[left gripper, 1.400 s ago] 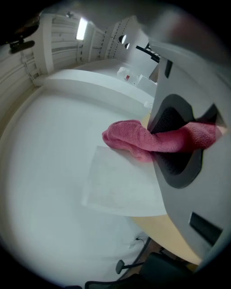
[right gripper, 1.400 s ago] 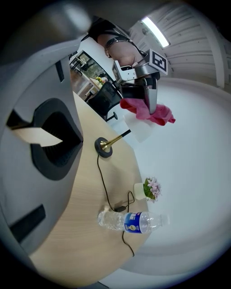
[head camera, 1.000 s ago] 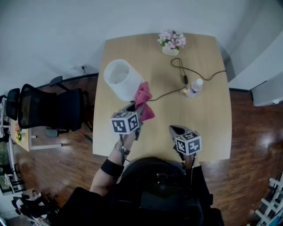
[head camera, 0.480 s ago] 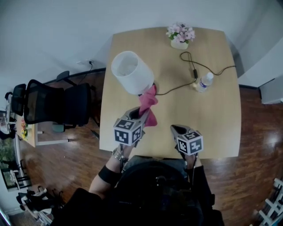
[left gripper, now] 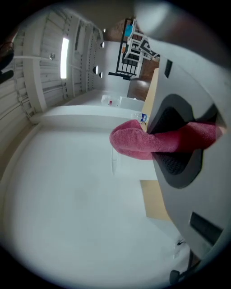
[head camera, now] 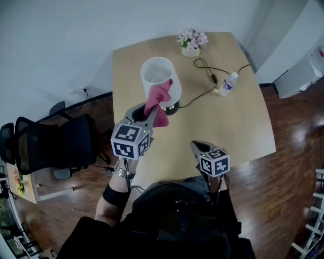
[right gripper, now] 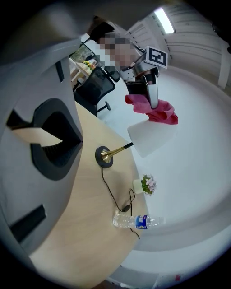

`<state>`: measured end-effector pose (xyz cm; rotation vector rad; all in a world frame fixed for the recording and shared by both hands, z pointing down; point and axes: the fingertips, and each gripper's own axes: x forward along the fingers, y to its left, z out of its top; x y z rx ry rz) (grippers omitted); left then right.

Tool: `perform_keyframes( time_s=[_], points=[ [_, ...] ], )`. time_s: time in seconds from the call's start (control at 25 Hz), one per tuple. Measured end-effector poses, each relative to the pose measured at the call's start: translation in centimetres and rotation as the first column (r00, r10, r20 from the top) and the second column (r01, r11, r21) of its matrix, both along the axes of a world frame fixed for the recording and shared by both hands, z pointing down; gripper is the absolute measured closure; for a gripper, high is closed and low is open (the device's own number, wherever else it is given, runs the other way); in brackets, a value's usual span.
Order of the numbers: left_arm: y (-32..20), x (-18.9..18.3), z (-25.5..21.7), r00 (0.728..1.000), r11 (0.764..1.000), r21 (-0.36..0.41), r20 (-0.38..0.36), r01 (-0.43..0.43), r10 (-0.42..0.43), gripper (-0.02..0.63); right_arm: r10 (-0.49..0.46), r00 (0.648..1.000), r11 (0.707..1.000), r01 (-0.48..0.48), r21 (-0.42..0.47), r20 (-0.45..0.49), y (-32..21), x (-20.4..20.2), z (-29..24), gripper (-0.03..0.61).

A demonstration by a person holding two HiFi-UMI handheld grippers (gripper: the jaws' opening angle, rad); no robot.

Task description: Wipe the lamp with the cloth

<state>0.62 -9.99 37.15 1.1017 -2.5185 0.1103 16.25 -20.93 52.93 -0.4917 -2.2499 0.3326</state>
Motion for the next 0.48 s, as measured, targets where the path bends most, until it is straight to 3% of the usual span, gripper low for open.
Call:
perform_keyframes(
  time_s=[0.24, 0.48],
  points=[
    [0.9, -3.2, -0.1, 0.996, 0.996, 0.016, 0.010, -0.085, 0.085, 0.515, 0.077, 0.997, 0.997, -0.076, 0.022, -0.009, 4.5, 1.8, -0.1, 0.574],
    [0.9, -3.2, 2.5, 0.996, 0.997, 0.027, -0.050, -0.077, 0.078, 0.515, 0.057, 0.998, 0.998, -0.056, 0.017, -0.031, 6.2, 2.3, 0.4, 0.574]
  ],
)
